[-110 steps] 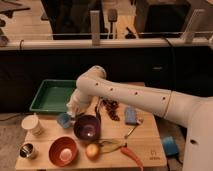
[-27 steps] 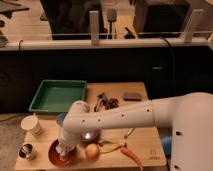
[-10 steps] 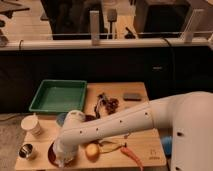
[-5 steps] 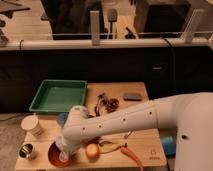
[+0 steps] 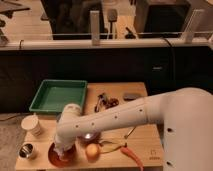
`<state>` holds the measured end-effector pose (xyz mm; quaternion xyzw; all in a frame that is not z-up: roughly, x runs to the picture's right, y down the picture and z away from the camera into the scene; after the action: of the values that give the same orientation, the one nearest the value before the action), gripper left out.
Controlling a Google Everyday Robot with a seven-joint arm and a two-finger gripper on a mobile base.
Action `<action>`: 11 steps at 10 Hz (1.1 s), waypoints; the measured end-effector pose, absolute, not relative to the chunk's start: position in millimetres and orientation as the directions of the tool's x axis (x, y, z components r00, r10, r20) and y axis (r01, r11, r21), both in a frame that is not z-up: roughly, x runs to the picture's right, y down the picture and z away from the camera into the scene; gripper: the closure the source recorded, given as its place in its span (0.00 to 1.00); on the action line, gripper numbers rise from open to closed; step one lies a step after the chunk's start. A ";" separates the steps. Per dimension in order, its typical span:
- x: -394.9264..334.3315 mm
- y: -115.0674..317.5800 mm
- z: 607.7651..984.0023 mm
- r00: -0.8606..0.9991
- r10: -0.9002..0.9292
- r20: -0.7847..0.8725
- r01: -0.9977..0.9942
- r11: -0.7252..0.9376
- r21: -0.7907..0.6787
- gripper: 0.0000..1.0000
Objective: Wipe red bowl with towel
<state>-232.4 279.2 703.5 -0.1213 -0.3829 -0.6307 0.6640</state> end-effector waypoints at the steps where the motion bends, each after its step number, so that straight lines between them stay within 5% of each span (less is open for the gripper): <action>1: -245.5 279.8 703.7 -0.119 -0.746 0.656 0.924 0.159 0.348 1.00; 11: -248.3 321.2 658.7 -0.227 -0.690 0.687 0.907 0.108 0.408 1.00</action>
<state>-248.3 321.2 658.7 -0.1262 -0.4282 -0.6559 0.6087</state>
